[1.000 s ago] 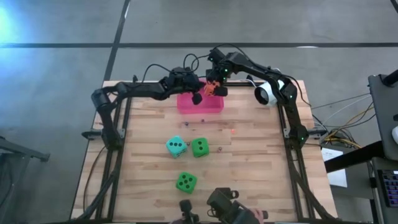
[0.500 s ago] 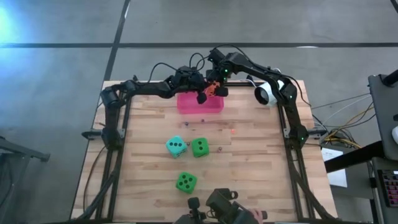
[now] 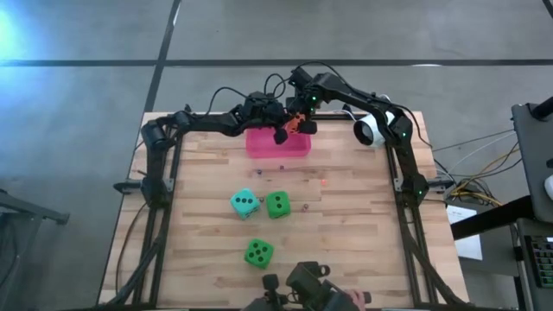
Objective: Pick & Place Dice
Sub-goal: Put the large orange dice into the pink bin
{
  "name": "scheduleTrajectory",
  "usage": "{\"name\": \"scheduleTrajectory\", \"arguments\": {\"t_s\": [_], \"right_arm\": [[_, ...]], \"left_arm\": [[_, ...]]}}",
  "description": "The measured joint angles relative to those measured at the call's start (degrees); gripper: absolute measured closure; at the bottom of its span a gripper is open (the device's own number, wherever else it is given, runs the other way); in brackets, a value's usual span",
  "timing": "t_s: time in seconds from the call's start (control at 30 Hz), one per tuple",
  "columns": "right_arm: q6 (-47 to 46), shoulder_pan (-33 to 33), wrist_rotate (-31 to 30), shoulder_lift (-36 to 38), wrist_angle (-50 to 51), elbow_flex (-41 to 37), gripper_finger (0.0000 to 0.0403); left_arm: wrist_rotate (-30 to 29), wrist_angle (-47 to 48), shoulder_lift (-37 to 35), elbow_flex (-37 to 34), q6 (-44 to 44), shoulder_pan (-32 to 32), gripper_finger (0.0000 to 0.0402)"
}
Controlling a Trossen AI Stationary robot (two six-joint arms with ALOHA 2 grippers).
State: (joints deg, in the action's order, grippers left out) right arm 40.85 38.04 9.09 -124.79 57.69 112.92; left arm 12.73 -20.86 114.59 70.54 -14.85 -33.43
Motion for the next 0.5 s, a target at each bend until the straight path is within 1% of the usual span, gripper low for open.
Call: {"name": "scheduleTrajectory", "arguments": {"t_s": [0.17,0.5], "right_arm": [[0.05,0.0,0.43,0.0,-0.26,0.0,0.0006],[0.1,-0.04,0.41,0.0,-0.06,-0.08,0.0006]], "left_arm": [[-0.02,-0.73,0.0,0.04,0.22,0.06,0.04],[-0.01,0.77,0.0,0.0,0.08,0.0,0.04]]}}
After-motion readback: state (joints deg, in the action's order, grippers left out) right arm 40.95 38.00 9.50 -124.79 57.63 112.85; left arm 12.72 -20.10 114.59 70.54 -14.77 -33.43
